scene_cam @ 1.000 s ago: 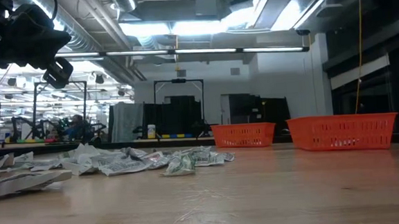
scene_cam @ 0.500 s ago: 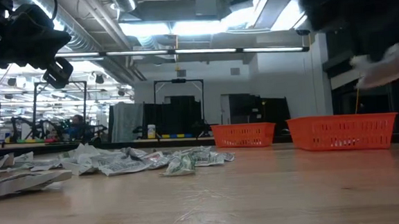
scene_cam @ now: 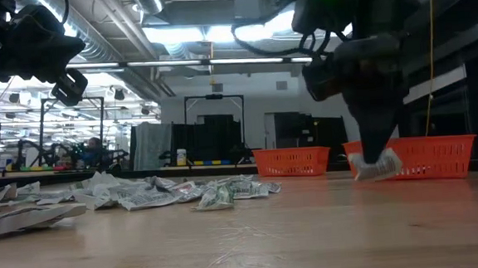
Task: Pick & Place First Aid Supplies
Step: Move the gray towelette pack to the middle right of the table, then adjust the bottom orange bin
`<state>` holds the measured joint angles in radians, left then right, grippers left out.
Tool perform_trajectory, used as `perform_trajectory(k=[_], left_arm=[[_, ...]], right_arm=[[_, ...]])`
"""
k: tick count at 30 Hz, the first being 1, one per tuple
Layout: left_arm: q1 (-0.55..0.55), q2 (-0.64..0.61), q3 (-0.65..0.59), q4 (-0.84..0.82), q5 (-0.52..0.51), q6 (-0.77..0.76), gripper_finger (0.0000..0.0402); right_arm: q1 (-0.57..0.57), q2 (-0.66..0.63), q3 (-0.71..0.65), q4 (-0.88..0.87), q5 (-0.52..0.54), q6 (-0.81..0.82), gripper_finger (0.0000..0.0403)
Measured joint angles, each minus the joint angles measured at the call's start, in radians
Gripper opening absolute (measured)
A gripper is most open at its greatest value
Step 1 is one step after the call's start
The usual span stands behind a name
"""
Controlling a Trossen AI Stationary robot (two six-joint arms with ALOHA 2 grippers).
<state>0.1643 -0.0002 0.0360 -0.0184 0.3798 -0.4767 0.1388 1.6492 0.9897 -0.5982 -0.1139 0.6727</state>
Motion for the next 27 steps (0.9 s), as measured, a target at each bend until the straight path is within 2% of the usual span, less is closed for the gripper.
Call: perform_trajectory(k=[8, 13, 17, 20, 24, 27], left_arm=[[0.000, 0.000, 0.000, 0.000, 0.000, 0.000, 0.0015], [0.000, 0.000, 0.000, 0.000, 0.000, 0.000, 0.0016], [0.000, 0.000, 0.000, 0.000, 0.000, 0.000, 0.0015], [0.000, 0.000, 0.000, 0.000, 0.000, 0.000, 0.0015], [0.000, 0.000, 0.000, 0.000, 0.000, 0.000, 0.0015], [0.000, 0.000, 0.000, 0.000, 0.000, 0.000, 0.0016]], right_arm=[[-0.015, -0.022, 0.000, 0.057, -0.101, -0.029, 0.0049], [-0.037, -0.102, 0.002, 0.059, -0.107, -0.140, 0.0112], [-0.061, -0.182, 0.030, -0.057, -0.104, -0.284, 0.0166], [-0.071, -0.245, 0.037, -0.198, -0.011, -0.373, 0.0189], [-0.081, -0.285, 0.037, -0.367, 0.147, -0.432, 0.0198], [-0.093, -0.294, 0.018, -0.397, 0.182, -0.462, 0.0199]])
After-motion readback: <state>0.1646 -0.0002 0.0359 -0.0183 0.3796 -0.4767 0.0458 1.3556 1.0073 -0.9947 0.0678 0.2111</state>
